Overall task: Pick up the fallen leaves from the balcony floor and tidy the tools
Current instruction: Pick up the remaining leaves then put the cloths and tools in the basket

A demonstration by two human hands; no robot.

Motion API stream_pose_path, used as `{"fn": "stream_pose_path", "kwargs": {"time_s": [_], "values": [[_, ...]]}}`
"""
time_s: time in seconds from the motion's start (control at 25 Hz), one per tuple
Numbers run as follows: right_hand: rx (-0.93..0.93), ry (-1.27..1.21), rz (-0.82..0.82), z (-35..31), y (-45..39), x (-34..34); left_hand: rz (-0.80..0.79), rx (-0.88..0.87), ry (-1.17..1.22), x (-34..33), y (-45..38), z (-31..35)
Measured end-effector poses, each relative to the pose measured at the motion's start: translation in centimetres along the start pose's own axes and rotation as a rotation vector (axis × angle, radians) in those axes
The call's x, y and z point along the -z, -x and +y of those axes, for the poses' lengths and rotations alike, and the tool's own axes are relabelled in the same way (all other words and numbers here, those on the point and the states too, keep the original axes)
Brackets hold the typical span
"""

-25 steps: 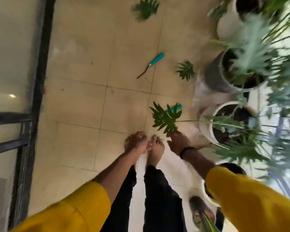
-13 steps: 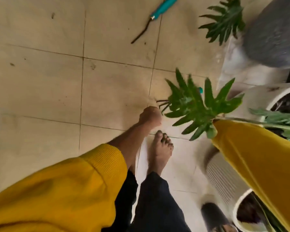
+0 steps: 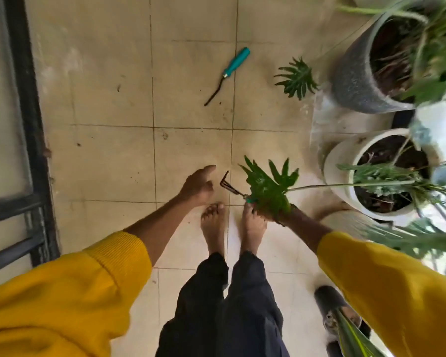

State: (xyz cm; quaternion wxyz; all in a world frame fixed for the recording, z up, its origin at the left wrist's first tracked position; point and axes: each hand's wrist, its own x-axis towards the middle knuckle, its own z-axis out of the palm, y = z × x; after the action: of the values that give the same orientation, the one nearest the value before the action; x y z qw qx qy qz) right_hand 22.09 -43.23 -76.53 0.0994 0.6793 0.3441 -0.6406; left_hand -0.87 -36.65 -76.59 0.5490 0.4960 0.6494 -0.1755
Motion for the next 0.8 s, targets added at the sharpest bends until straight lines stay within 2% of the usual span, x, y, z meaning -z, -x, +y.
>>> {"fn": "stream_pose_path", "kwargs": {"time_s": [0.08,0.2,0.32,0.44,0.52,0.68,0.8], "values": [[-0.075,0.067,-0.1,-0.6,3.9,-0.8,-0.075,-0.02,0.025,1.8,2.5,0.1],[0.05,0.342,-0.277,-4.5,9.7,-0.8,-0.149,-0.029,0.128,5.3,7.9,1.0],[0.042,0.079,-0.379,-6.0,16.2,-0.7,-0.209,-0.007,0.291,8.0,15.3,2.7],[0.038,-0.139,-0.361,-5.4,23.1,-0.1,-0.231,-0.027,0.403,9.7,22.1,4.0],[0.108,-0.148,-0.252,-5.8,29.3,-0.5,-0.199,-0.053,0.438,10.3,27.0,4.7],[0.266,-0.305,-0.084,-4.2,40.3,-3.1,-0.188,-0.113,0.366,9.0,35.6,6.2],[0.267,-0.337,0.043,-0.4,47.4,-5.7,-0.2,-0.118,0.273,5.3,41.8,7.4]]}}
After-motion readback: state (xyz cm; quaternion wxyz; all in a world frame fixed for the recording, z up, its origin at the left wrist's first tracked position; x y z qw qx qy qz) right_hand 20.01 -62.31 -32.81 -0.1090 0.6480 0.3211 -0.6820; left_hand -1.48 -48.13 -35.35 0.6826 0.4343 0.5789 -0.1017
